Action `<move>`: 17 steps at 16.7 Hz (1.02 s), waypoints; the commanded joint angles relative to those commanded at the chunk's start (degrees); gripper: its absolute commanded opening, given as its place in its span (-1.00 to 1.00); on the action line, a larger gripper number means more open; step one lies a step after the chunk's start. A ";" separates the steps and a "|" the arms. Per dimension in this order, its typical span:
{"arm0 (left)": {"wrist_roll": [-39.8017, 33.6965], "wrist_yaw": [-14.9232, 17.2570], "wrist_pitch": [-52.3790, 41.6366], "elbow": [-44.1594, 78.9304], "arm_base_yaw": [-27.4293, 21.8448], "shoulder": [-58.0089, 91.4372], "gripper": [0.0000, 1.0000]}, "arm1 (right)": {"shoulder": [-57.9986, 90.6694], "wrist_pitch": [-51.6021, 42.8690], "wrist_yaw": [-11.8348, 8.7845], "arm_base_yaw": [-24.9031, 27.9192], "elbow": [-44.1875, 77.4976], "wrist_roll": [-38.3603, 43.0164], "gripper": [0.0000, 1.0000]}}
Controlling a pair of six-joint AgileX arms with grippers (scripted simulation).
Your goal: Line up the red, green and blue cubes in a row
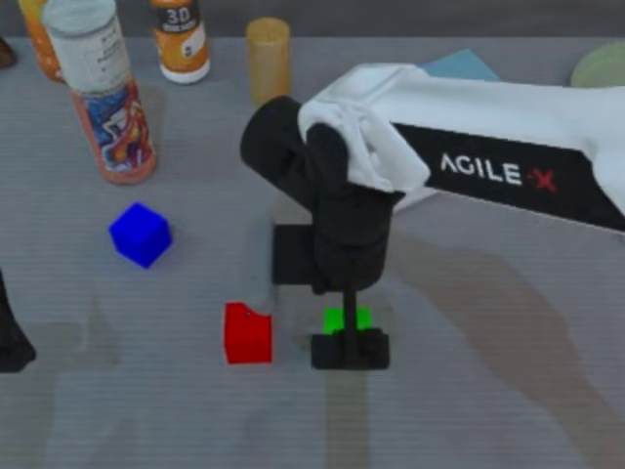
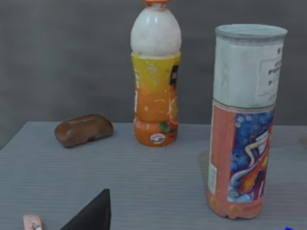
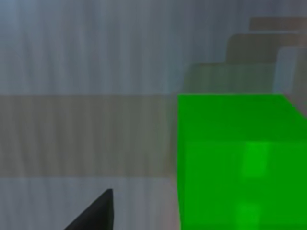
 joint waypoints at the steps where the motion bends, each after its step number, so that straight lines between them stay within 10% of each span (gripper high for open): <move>1: 0.00 0.00 0.00 0.00 0.00 0.00 1.00 | -0.48 -2.42 -0.03 0.16 1.58 -0.13 1.00; 10: 0.12 0.03 -0.41 0.57 -0.11 0.58 1.00 | -2.40 -7.09 -0.09 0.00 5.18 -0.18 1.00; 17: 4.22 0.12 -13.33 20.35 -2.63 21.63 1.00 | -23.06 6.31 -1.58 -8.92 -10.51 6.39 1.00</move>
